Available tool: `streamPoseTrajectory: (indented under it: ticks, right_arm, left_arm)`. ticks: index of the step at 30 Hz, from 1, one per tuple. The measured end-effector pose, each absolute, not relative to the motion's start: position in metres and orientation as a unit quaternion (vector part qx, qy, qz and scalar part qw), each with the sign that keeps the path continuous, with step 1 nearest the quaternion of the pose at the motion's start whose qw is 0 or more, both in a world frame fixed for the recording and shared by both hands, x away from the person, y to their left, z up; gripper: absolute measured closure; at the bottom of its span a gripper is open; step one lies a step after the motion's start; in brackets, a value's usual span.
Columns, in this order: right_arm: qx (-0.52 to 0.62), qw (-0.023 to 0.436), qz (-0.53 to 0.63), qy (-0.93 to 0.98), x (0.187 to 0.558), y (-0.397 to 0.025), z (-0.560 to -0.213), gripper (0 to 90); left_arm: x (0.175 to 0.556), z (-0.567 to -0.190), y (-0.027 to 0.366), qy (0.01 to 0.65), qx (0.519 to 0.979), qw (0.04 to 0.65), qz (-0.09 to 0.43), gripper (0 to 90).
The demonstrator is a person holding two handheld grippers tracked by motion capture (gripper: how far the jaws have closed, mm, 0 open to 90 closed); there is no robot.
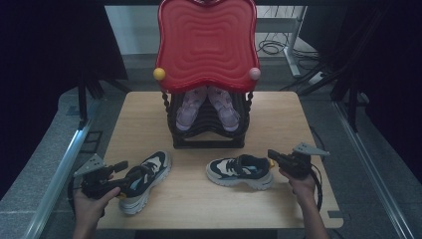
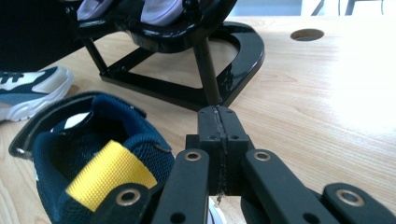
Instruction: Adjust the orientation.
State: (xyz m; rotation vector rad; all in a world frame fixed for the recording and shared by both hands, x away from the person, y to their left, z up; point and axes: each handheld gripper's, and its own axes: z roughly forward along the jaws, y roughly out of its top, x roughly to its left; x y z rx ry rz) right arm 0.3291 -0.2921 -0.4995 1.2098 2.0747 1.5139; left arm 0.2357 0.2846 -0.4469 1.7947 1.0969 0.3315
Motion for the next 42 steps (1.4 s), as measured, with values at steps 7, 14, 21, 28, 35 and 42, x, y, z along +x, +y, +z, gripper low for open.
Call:
streamPoseTrajectory:
  ticks: [7,14,21,28,35,42]
  right_arm:
    - [0.409,0.142,0.523,0.734,0.328,-0.289,-0.502,89.9]
    - [0.397,0.140,0.519,0.744,0.326,-0.286,-0.504,89.9]
    - [0.392,0.144,0.515,0.748,0.322,-0.284,-0.503,90.0]
    - [0.391,0.143,0.517,0.748,0.315,-0.285,-0.504,90.0]
    - [0.385,0.147,0.514,0.753,0.307,-0.286,-0.502,90.0]
    - [0.380,0.146,0.510,0.757,0.298,-0.287,-0.502,90.0]
  left_arm:
    - [0.236,-0.448,0.284,0.452,0.738,0.484,0.135,32.0]
    - [0.236,-0.448,0.286,0.452,0.737,0.484,0.137,32.0]
    - [0.236,-0.447,0.288,0.452,0.736,0.484,0.138,32.0]
    - [0.236,-0.447,0.287,0.452,0.737,0.484,0.137,32.0]
    - [0.236,-0.447,0.287,0.452,0.737,0.484,0.138,32.1]
    - [0.236,-0.447,0.288,0.453,0.736,0.484,0.137,32.2]
